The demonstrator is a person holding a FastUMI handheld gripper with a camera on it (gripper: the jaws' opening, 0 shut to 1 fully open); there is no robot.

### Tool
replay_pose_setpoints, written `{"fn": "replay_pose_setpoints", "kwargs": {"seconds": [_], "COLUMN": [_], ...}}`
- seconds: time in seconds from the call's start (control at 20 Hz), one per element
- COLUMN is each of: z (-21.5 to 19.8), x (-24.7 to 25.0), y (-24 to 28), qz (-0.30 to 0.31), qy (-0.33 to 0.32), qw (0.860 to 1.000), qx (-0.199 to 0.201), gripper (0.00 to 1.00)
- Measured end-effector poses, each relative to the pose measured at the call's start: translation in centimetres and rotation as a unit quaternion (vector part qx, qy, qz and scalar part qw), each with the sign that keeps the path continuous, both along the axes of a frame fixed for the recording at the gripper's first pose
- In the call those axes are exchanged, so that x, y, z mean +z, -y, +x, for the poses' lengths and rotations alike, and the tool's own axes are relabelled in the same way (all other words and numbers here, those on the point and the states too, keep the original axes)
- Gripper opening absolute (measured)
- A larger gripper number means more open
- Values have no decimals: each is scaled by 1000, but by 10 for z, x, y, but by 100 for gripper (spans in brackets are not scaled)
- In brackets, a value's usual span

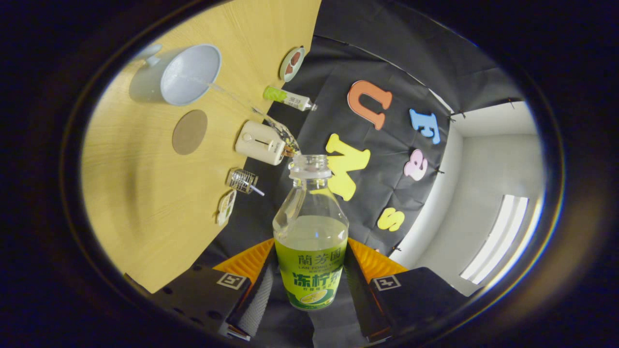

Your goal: Take the bottle from table, then pour the juice into the cup, finally place the bottle on the coaster

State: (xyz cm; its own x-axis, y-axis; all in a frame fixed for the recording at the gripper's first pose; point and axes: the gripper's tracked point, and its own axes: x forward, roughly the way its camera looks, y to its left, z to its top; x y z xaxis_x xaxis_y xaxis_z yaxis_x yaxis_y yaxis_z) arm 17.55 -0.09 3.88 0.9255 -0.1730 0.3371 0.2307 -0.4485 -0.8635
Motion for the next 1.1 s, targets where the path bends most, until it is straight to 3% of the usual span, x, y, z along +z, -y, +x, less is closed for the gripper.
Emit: {"fn": "replay_pose_setpoints", "kwargs": {"seconds": [1.1], "z": [-10], "x": [18], "y": [-32], "qz": [-82], "qy": [69], "qw": [993], "qx": [53], "gripper": [80]}}
